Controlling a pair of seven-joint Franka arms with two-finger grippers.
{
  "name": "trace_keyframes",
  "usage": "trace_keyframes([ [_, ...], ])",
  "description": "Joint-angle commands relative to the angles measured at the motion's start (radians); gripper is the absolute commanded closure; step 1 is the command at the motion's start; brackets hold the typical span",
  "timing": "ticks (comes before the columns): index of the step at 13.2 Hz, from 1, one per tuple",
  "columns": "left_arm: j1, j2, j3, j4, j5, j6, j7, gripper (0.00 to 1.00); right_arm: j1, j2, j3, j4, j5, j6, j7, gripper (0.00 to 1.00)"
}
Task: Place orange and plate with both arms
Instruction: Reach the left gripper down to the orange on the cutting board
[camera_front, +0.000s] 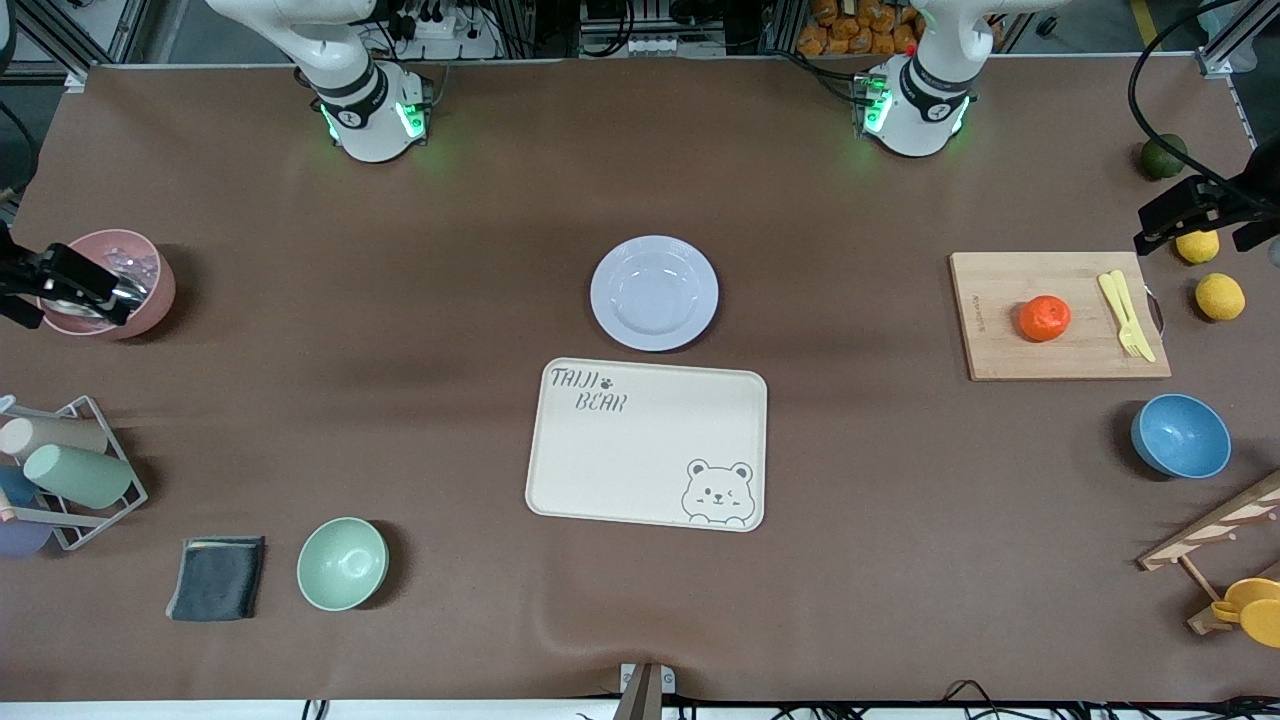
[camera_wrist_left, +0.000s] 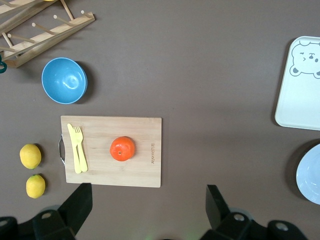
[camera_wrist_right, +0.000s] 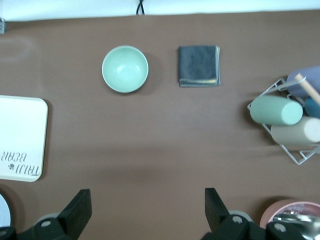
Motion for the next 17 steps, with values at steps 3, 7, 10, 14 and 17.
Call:
trace_keyframes([
  [3, -0.001, 0.015, 0.004, 0.010, -0.015, -0.012, -0.006, 0.00, -0.025, 0.014, 0.022, 0.029, -0.023, 0.004, -0.022, 0.00],
  [7, 0.009, 0.038, 0.007, -0.051, -0.010, -0.006, 0.006, 0.00, -0.025, 0.020, 0.022, 0.031, -0.043, 0.004, -0.022, 0.00],
  [10, 0.038, 0.025, 0.010, -0.193, -0.005, 0.091, -0.003, 0.00, -0.024, 0.020, 0.022, 0.029, -0.046, 0.004, -0.023, 0.00],
  [14, 0.107, -0.079, -0.001, -0.505, 0.005, 0.309, -0.008, 0.00, -0.025, 0.043, 0.019, 0.032, -0.046, 0.001, -0.025, 0.00],
  [17, 0.204, -0.093, -0.004, -0.704, 0.027, 0.511, 0.014, 0.00, -0.027, 0.056, 0.019, 0.029, -0.046, -0.002, -0.025, 0.00],
])
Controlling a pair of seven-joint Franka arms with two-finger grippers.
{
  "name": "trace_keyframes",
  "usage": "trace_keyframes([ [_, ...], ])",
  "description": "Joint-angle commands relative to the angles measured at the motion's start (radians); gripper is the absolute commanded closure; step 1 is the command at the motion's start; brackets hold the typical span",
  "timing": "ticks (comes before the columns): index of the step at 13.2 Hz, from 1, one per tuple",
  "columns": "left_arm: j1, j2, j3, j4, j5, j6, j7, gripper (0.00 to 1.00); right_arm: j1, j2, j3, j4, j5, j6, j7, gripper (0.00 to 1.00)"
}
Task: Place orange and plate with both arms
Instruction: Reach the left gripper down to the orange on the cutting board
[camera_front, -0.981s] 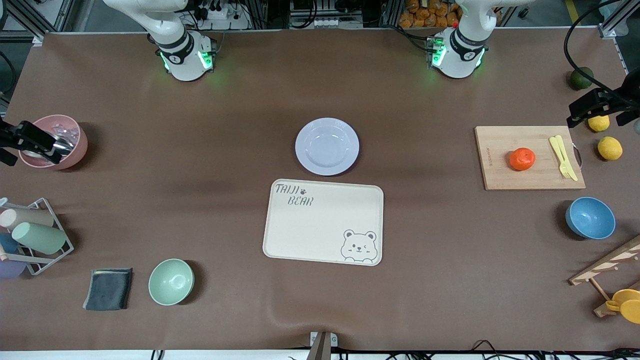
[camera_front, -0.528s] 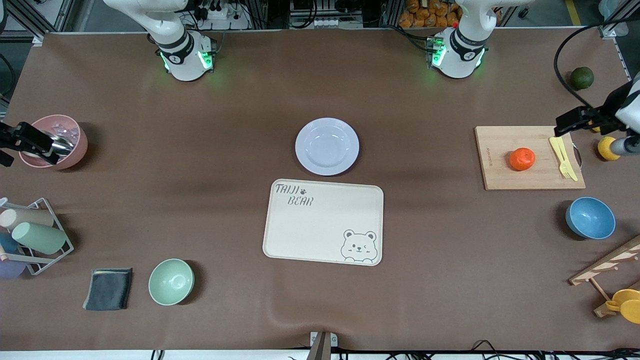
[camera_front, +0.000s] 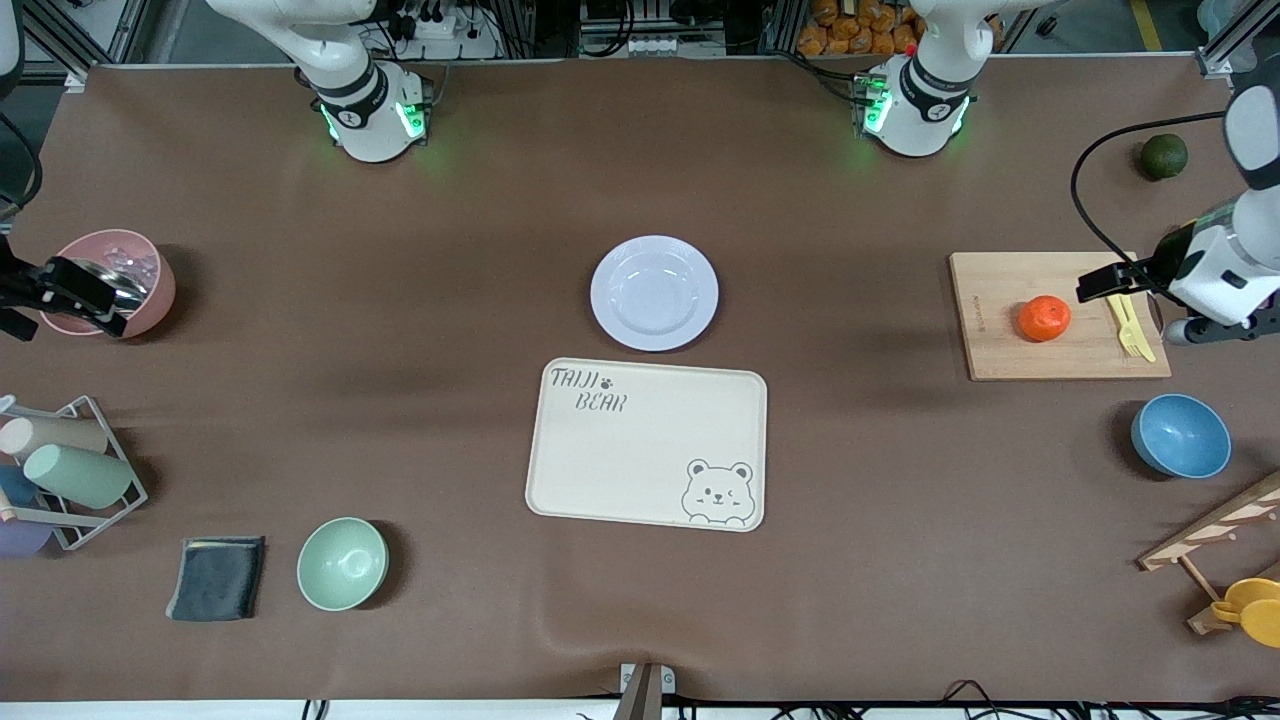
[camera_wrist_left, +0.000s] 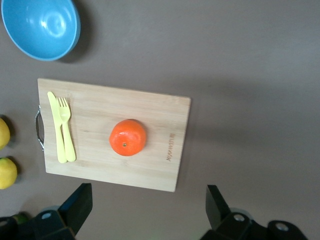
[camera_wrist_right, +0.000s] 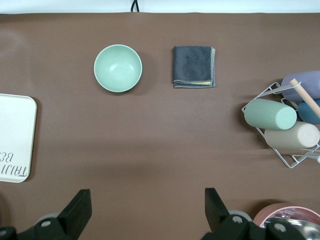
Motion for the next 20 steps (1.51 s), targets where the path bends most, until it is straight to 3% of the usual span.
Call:
trace_keyframes([
  [1, 0.057, -0.060, -0.010, -0.202, 0.018, 0.170, 0.014, 0.00, -0.017, 0.019, 0.015, 0.024, -0.016, -0.014, -0.006, 0.00],
  [5, 0.090, -0.027, -0.010, -0.314, 0.134, 0.348, 0.011, 0.00, -0.022, 0.020, 0.013, 0.021, -0.015, -0.017, -0.009, 0.00],
  [7, 0.116, 0.027, -0.011, -0.336, 0.139, 0.416, 0.012, 0.00, -0.016, 0.020, 0.015, 0.010, -0.007, -0.041, -0.021, 0.00],
  [9, 0.129, 0.073, -0.011, -0.334, 0.139, 0.433, 0.014, 0.00, -0.010, 0.022, 0.015, -0.008, 0.013, -0.060, -0.009, 0.00],
  [12, 0.170, 0.141, -0.013, -0.337, 0.128, 0.503, 0.014, 0.00, -0.020, 0.037, 0.013, -0.054, 0.160, -0.058, -0.012, 0.00],
  [20, 0.181, 0.214, -0.013, -0.342, 0.125, 0.560, 0.009, 0.00, 0.010, 0.069, 0.015, -0.065, 0.223, -0.123, -0.011, 0.00],
])
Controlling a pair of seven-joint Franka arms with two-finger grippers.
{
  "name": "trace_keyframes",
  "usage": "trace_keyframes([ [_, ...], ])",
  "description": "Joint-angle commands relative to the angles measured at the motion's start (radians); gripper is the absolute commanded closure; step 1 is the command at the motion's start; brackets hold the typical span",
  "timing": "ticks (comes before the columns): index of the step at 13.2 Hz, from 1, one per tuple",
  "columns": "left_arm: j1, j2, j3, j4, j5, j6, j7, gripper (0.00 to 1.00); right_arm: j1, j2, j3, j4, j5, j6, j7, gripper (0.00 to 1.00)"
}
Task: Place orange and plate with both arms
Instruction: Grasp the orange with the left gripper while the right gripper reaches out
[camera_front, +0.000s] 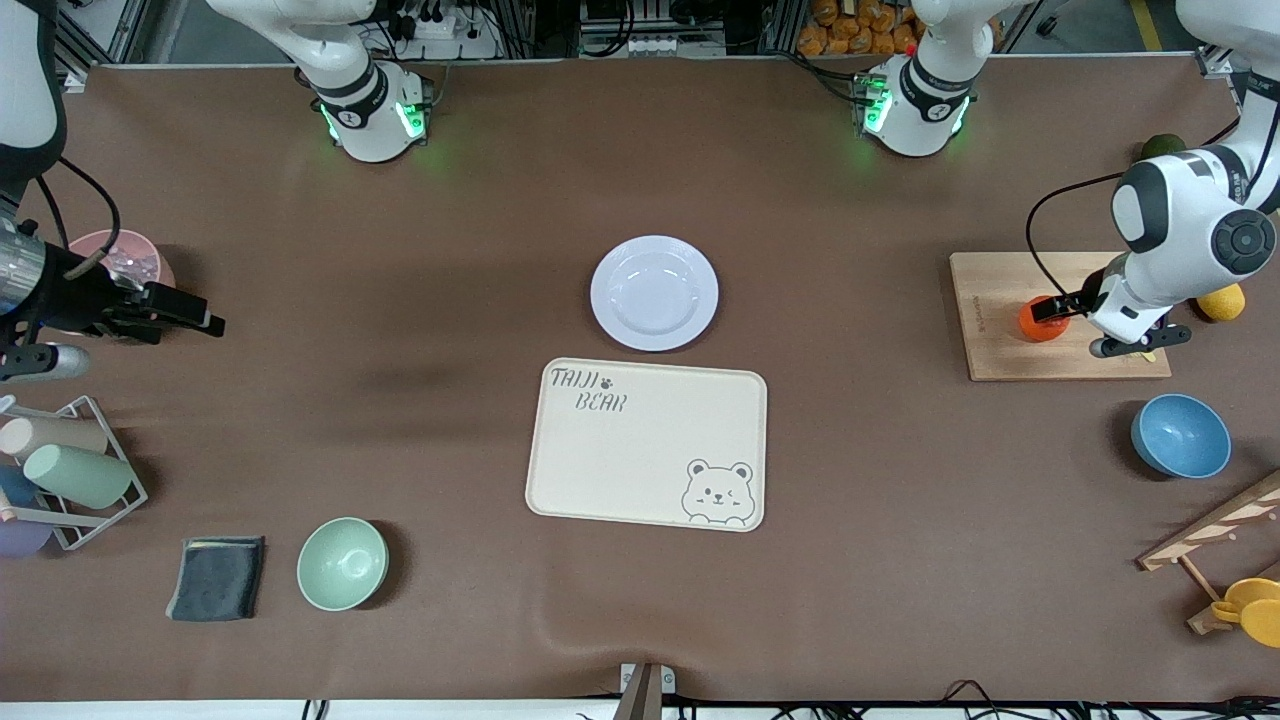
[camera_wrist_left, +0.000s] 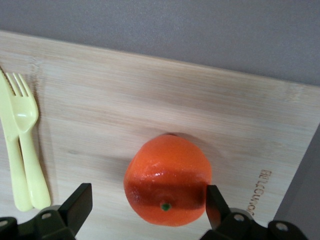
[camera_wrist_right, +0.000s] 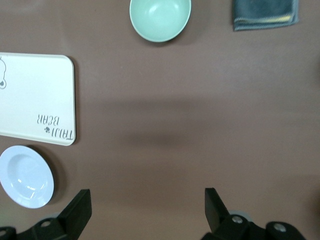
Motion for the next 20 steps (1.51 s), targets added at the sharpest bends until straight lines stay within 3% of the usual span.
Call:
trace_keyframes([
  [1, 0.014, -0.005, -0.013, -0.005, 0.006, 0.015, -0.010, 0.00, 0.012, 0.002, 0.006, -0.001, 0.021, -0.021, -0.002, 0.00],
  [5, 0.014, 0.006, -0.013, -0.014, -0.042, 0.015, -0.010, 0.00, 0.012, 0.015, 0.007, -0.001, 0.041, -0.030, 0.001, 0.00],
  [13, 0.014, 0.035, -0.015, -0.006, -0.057, 0.017, -0.004, 0.00, 0.003, 0.037, 0.006, -0.108, 0.277, -0.067, -0.002, 0.00],
  [15, 0.013, 0.045, -0.015, 0.000, -0.056, 0.017, -0.004, 0.23, 0.003, 0.038, 0.006, -0.115, 0.280, -0.073, -0.002, 0.00],
  [18, 0.007, 0.061, -0.015, 0.009, -0.057, 0.027, -0.004, 0.46, 0.006, 0.040, 0.006, -0.171, 0.354, -0.073, -0.004, 0.00],
  [20, 0.008, 0.080, -0.015, 0.021, -0.057, 0.032, -0.004, 0.74, 0.008, 0.040, 0.006, -0.231, 0.440, -0.062, -0.013, 0.00],
])
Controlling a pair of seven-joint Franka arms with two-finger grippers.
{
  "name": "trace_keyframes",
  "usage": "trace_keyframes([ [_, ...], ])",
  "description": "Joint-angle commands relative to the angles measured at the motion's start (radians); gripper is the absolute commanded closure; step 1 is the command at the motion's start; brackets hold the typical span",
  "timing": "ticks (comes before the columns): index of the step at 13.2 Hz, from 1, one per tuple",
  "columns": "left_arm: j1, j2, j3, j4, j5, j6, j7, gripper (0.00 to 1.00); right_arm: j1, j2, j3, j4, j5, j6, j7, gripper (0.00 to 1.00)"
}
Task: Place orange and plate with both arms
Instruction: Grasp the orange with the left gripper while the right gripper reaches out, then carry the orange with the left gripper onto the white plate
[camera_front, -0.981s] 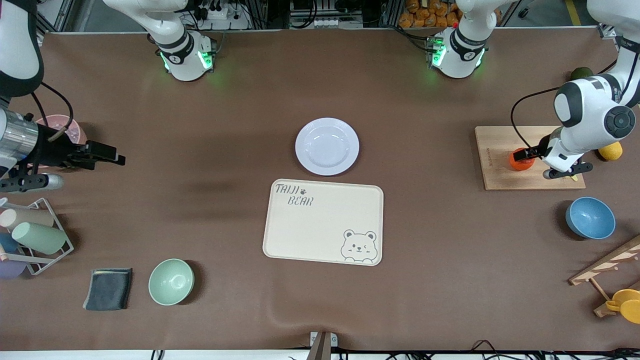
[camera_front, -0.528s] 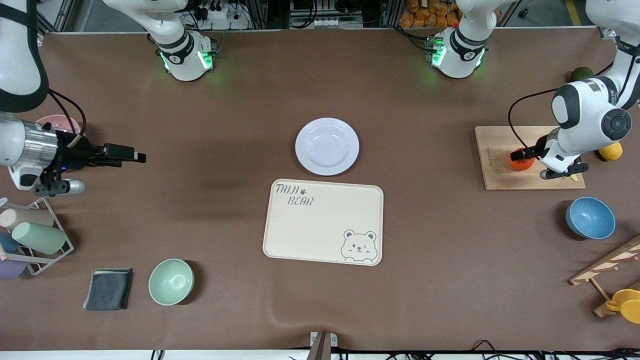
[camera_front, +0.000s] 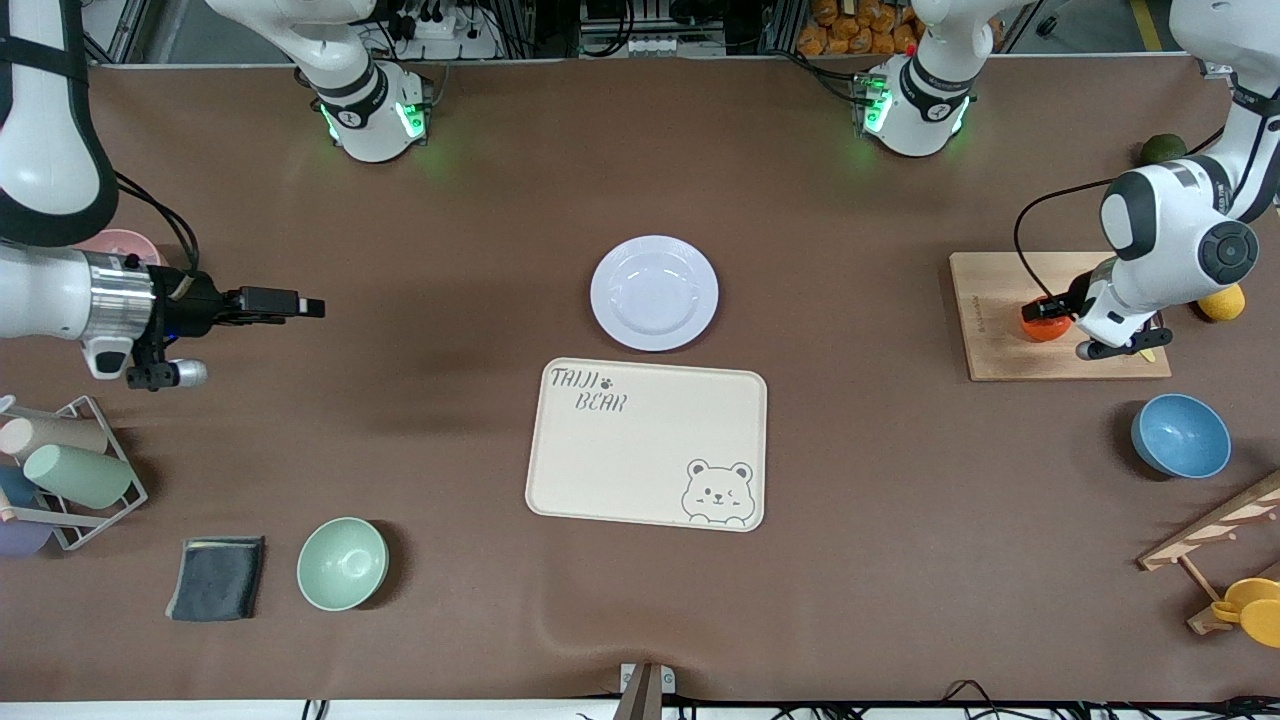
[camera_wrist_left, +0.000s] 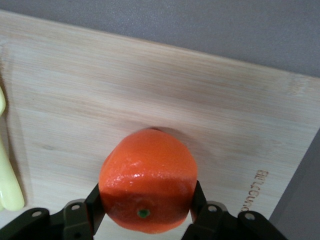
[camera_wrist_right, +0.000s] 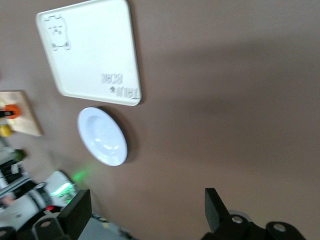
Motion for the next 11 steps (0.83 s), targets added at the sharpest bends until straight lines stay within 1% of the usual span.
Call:
trace_keyframes([
  [1, 0.008, 0.045, -0.011, 0.026, -0.017, 0.031, 0.000, 0.90, -0.004, -0.009, 0.003, -0.079, 0.100, 0.015, -0.013, 0.00],
  [2, 0.005, 0.036, -0.014, 0.026, -0.017, 0.029, 0.001, 0.99, -0.002, -0.006, 0.003, -0.088, 0.112, 0.015, -0.013, 0.00],
  [3, 0.007, 0.017, -0.040, 0.026, -0.020, 0.016, -0.003, 1.00, -0.004, -0.001, 0.003, -0.093, 0.123, 0.015, -0.015, 0.00],
  [4, 0.008, -0.019, -0.084, 0.025, -0.034, -0.003, -0.003, 1.00, -0.002, 0.006, 0.003, -0.103, 0.143, 0.015, -0.016, 0.00],
  [5, 0.010, -0.042, -0.123, 0.026, -0.038, -0.062, 0.003, 1.00, -0.005, 0.012, 0.003, -0.119, 0.184, 0.015, -0.030, 0.00],
  [6, 0.010, -0.069, -0.176, 0.028, -0.061, -0.117, 0.006, 1.00, -0.004, 0.015, 0.003, -0.157, 0.239, 0.020, -0.062, 0.00],
  [7, 0.010, -0.076, -0.245, 0.043, -0.108, -0.141, 0.003, 1.00, -0.002, 0.017, 0.003, -0.195, 0.276, 0.045, -0.106, 0.00],
  [8, 0.011, -0.080, -0.296, 0.075, -0.153, -0.183, -0.002, 1.00, -0.001, 0.016, 0.003, -0.221, 0.289, 0.068, -0.143, 0.00],
  [9, 0.004, -0.070, -0.330, 0.121, -0.197, -0.239, -0.012, 1.00, -0.001, 0.017, 0.003, -0.235, 0.299, 0.072, -0.159, 0.00],
  [10, 0.001, -0.057, -0.380, 0.171, -0.239, -0.288, -0.022, 1.00, 0.001, 0.019, 0.003, -0.247, 0.312, 0.073, -0.171, 0.00],
  [11, 0.001, -0.047, -0.432, 0.214, -0.259, -0.325, -0.052, 1.00, 0.002, 0.025, 0.003, -0.264, 0.332, 0.078, -0.194, 0.00],
])
